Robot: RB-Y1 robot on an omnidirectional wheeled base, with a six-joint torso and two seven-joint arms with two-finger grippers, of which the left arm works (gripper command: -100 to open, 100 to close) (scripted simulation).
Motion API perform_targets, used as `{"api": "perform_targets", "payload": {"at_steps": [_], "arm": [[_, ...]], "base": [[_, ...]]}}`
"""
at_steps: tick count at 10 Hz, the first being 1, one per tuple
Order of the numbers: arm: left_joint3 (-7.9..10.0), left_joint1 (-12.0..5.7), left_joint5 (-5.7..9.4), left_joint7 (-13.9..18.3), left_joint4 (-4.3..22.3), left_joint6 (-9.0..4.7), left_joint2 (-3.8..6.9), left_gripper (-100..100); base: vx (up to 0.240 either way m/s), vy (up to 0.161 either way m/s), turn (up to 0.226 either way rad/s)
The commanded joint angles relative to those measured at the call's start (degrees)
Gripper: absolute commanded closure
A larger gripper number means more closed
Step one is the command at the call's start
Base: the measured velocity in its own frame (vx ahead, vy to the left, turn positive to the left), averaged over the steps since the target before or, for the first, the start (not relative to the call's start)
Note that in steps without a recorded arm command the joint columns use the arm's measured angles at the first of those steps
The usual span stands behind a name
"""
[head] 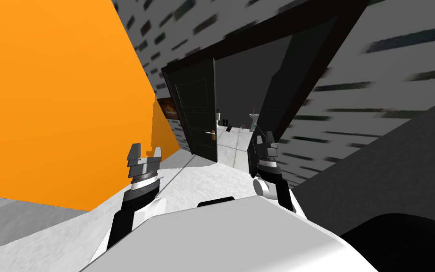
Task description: Push the door open
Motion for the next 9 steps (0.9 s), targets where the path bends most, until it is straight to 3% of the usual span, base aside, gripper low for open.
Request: {"api": "perform_targets", "payload": {"at_steps": [1, 2, 9], "arm": [[-0.54, -1.13, -0.02, 0.27, 1.97, 0.43, 0.33, -100], [-0.54, -1.13, -0.02, 0.27, 1.97, 0.43, 0.33, -100], [-2.99, -6.21, -0.13, 1.46, 10.85, 2.37, 1.48, -100]], "base": [[0.061, 0.003, -0.048], [0.074, 0.019, -0.041], [0.101, 0.027, -0.058]]}}
